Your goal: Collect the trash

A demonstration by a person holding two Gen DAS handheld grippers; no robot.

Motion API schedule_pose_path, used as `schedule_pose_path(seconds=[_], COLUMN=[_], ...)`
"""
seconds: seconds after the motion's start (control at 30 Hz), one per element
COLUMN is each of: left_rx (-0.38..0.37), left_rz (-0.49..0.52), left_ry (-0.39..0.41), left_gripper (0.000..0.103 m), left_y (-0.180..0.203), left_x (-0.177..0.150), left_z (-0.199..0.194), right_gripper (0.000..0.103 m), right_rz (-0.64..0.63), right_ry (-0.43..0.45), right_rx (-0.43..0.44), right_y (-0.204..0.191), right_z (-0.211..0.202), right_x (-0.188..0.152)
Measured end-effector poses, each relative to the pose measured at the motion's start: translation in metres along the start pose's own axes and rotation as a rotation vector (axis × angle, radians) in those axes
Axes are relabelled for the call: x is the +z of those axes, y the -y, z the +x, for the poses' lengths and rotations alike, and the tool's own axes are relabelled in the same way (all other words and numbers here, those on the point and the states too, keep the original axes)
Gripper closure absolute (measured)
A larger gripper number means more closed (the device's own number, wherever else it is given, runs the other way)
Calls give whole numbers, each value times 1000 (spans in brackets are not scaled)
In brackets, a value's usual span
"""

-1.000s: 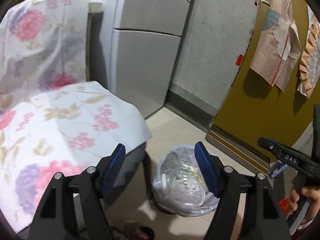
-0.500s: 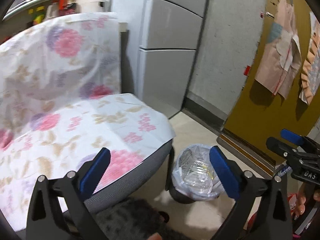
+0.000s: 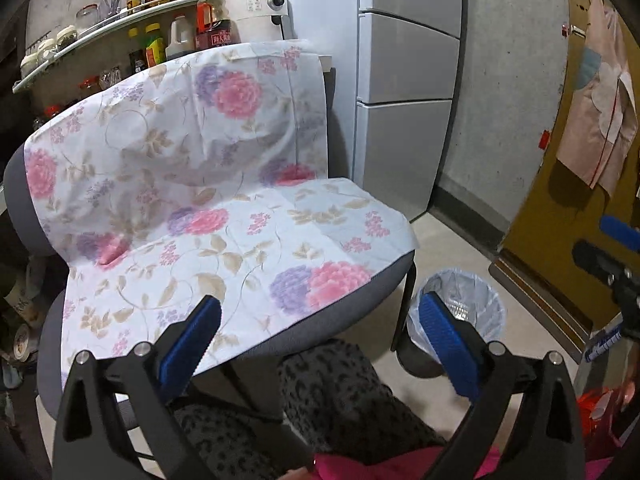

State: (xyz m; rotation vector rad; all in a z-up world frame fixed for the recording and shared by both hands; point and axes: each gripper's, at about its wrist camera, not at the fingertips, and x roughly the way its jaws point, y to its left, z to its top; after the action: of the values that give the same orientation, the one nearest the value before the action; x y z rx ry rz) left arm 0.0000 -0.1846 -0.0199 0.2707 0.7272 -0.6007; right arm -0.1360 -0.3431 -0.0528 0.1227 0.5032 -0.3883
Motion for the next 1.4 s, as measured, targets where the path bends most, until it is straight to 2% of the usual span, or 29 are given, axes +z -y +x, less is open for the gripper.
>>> schedule_pose_path(seconds=[0.33, 1.4], left_rx=[22, 10], left_rz=[-12, -35], left_ry=[17, 26], left_gripper=[7, 7], left_y=[-4, -2], left_x=[2, 3], left_z=[-7, -14], right_gripper=[10, 10], right_rz=[-2, 15], right_ry=[15, 9], right_rx=[1, 4], right_y=[1, 6], right_z=[-5, -3], right_x=[4, 4])
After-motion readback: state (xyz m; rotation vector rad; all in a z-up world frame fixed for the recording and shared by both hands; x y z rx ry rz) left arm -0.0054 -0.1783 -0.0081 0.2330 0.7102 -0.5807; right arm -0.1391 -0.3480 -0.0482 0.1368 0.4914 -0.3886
